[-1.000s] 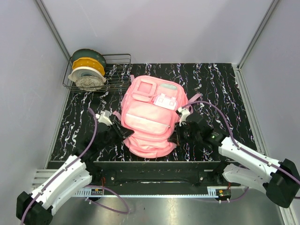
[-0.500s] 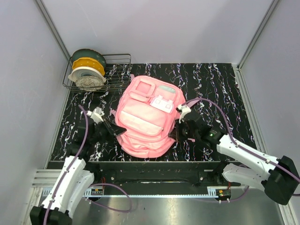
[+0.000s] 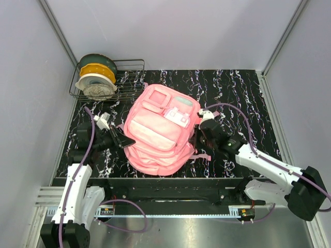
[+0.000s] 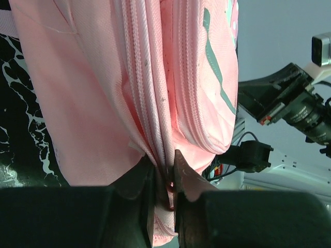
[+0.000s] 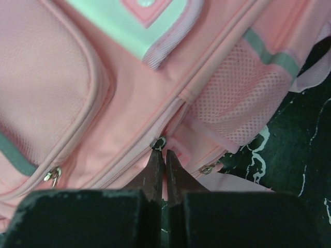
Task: Pack the student bag
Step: Zip the student bag at the center of the board.
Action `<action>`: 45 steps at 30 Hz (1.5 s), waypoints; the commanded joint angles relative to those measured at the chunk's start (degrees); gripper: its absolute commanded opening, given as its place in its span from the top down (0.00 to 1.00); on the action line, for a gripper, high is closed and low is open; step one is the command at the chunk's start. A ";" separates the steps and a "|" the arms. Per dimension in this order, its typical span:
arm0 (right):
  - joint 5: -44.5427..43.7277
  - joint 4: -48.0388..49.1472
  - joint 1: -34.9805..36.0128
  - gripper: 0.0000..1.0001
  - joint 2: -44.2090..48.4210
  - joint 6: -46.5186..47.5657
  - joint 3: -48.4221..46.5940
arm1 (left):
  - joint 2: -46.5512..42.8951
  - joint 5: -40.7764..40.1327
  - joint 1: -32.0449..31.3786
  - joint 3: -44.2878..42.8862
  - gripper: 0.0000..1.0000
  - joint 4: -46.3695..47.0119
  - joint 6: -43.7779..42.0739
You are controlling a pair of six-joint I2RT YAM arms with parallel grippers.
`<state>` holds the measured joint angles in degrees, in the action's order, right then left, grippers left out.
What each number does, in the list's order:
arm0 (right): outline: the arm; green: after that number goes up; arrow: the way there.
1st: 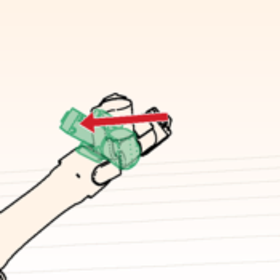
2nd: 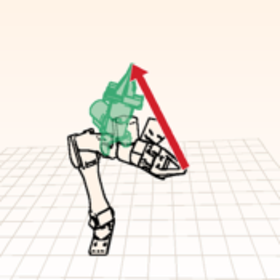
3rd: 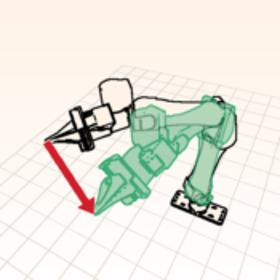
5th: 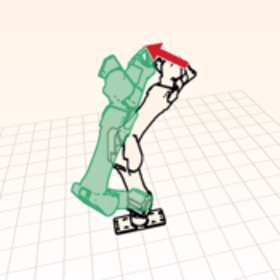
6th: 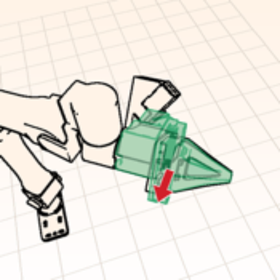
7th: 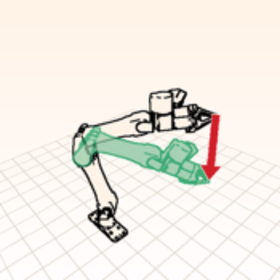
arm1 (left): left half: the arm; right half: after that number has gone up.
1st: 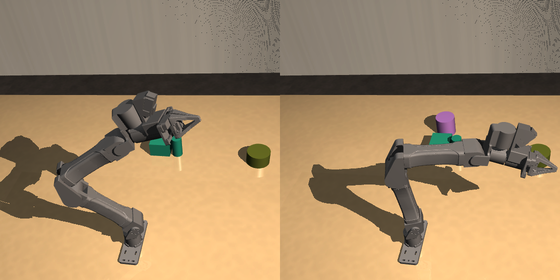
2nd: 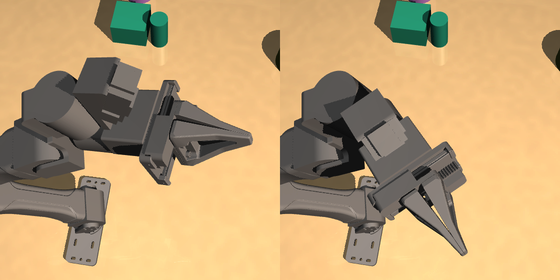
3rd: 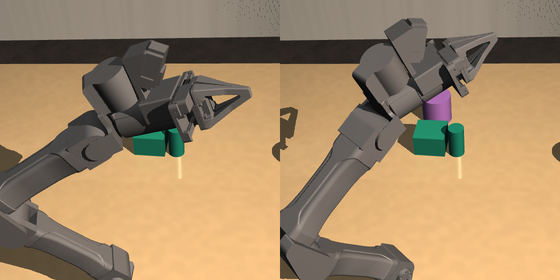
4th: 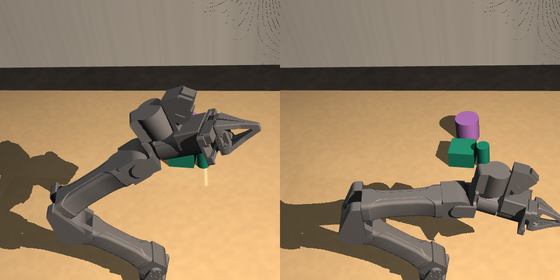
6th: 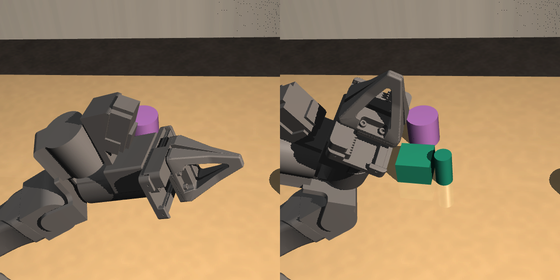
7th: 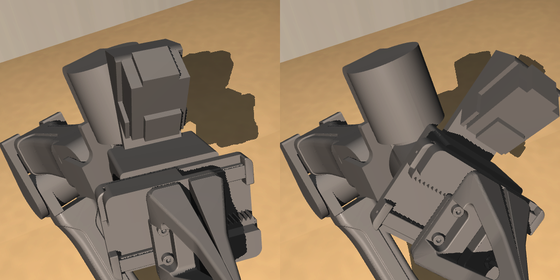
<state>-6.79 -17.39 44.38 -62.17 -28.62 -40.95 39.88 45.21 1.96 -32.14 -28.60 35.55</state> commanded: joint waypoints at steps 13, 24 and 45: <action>-7.02 -3.18 -7.55 1.00 -2.17 -1.52 -0.10 | -2.00 9.28 1.91 -1.35 1.00 7.24 -2.33; -6.67 -4.94 -15.54 1.00 -4.36 -6.10 -4.48 | -0.17 -8.19 -26.28 2.95 1.00 25.84 13.03; -2.34 -15.13 -28.21 0.30 -7.62 -2.76 -20.22 | 9.18 -25.95 -39.66 -3.37 0.01 19.22 5.25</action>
<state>-6.85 -29.98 16.38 -73.80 -32.10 -55.51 56.16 26.20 -37.76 -33.54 -2.68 45.74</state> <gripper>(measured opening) 0.616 0.964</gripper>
